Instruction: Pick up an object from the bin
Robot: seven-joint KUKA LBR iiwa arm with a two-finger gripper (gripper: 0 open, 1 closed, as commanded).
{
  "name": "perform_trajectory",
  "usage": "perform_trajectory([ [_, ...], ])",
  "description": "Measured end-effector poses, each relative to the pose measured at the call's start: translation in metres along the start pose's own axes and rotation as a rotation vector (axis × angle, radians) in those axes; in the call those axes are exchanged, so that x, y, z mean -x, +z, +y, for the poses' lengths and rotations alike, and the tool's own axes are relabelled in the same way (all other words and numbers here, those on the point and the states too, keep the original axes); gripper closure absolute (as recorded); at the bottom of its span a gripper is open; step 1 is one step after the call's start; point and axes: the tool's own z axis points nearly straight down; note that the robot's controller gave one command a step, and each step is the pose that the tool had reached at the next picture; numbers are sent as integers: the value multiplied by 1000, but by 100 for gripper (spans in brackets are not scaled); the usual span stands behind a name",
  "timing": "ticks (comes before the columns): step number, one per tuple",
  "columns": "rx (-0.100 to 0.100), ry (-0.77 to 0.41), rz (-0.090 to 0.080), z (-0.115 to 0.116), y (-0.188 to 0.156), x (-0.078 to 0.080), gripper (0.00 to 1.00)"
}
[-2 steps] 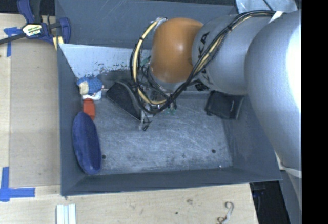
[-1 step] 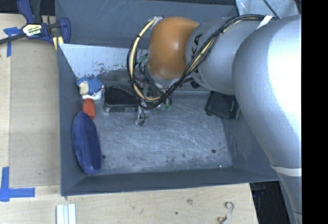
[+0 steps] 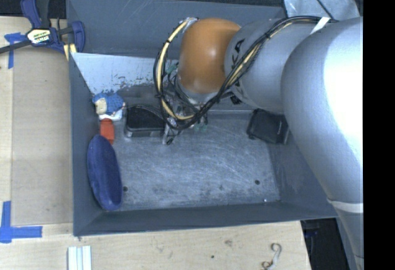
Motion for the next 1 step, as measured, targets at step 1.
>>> perform_trajectory([
  [1, -3, -7, 27, 0, -145, 2, 100],
])
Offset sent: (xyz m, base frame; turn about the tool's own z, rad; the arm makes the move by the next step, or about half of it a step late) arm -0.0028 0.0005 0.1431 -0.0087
